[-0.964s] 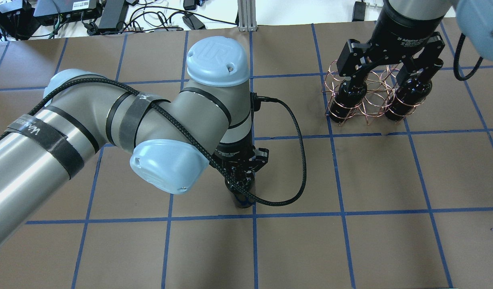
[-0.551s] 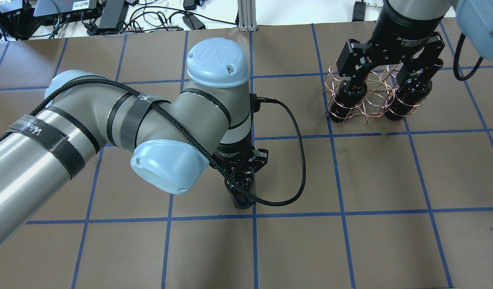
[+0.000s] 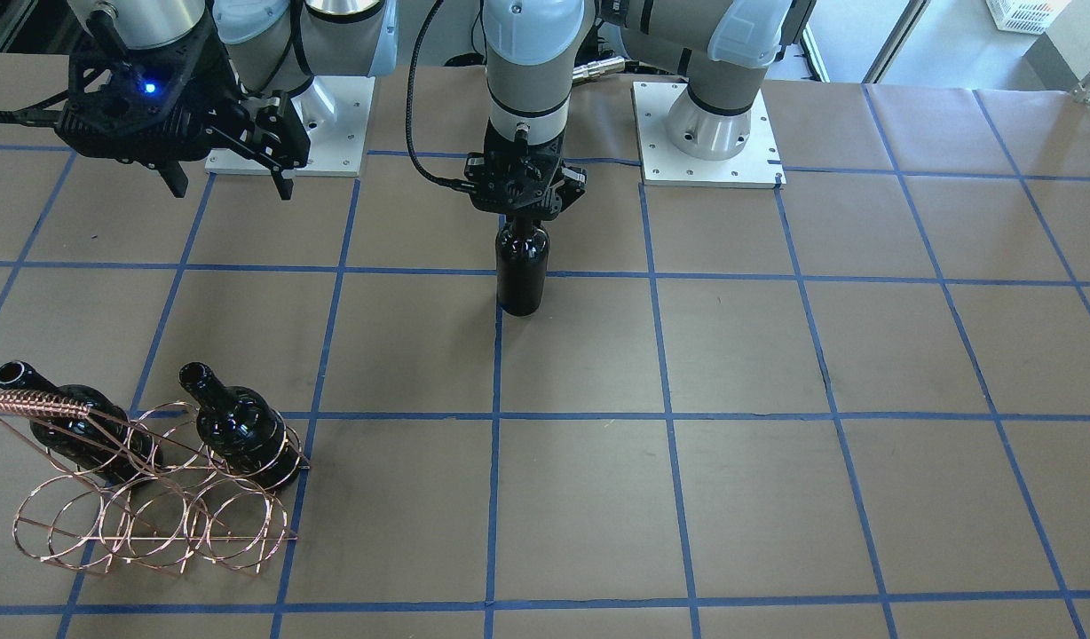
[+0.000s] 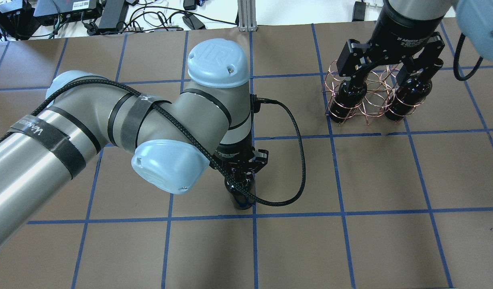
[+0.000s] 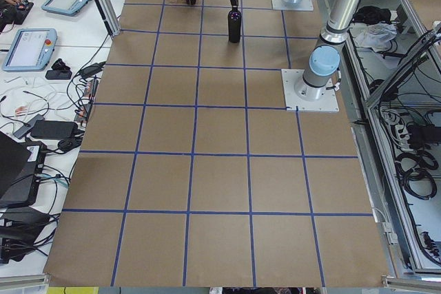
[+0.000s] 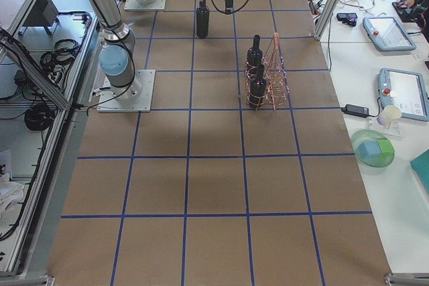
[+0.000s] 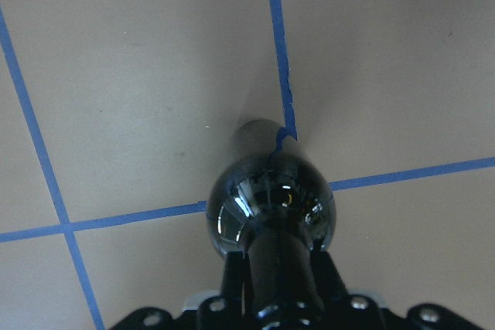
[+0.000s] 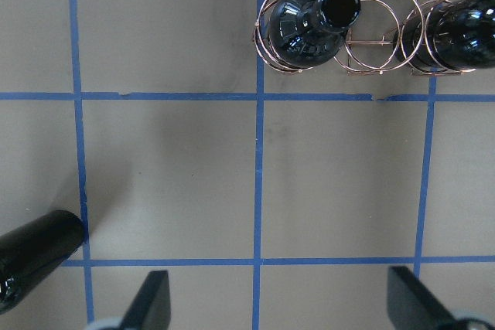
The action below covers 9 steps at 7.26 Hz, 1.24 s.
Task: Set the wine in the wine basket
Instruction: 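Stand the bottle upright on the table and release it, left gripper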
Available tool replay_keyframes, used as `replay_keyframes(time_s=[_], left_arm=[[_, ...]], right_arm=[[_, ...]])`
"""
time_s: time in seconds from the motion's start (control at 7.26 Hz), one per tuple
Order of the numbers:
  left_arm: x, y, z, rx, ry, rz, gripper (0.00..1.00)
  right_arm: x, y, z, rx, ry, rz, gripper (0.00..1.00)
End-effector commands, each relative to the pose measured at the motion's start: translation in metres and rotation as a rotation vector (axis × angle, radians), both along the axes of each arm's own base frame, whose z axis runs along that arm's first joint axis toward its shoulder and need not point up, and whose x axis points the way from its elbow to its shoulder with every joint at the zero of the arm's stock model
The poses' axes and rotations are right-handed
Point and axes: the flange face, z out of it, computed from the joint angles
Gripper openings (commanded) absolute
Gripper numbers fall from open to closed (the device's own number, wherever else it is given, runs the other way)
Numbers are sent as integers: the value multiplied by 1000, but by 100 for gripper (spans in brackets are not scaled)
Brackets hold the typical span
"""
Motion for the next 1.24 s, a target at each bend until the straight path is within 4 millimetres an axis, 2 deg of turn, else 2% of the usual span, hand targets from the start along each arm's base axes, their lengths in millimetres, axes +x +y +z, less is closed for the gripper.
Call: replay_keyframes(time_s=[0.0, 0.14, 0.41, 0.55, 0.69, 0.83, 0.96, 1.1], left_arm=[[-1, 0, 9, -8, 5, 6, 100], [0, -2, 22, -35, 18, 6, 100], [5, -25, 81, -137, 56, 25, 100], [30, -50, 106, -158, 63, 88, 100], [65, -71, 120, -178, 65, 117, 100], [99, -88, 117, -172, 53, -28, 100], [151, -108, 122, -181, -3, -59, 100], [204, -120, 130, -173, -17, -2, 100]], right_arm=[[0, 0, 0, -1, 0, 0, 100], [0, 0, 0, -1, 0, -3, 100], [0, -1, 0, -7, -2, -9, 100], [8, -4, 1, -29, -61, -14, 100], [22, -2, 1, -29, -96, -38, 100], [44, -1, 0, -46, -99, -40, 99], [77, 4, -4, -61, -105, -54, 98], [114, 6, -13, -76, -108, -78, 100]])
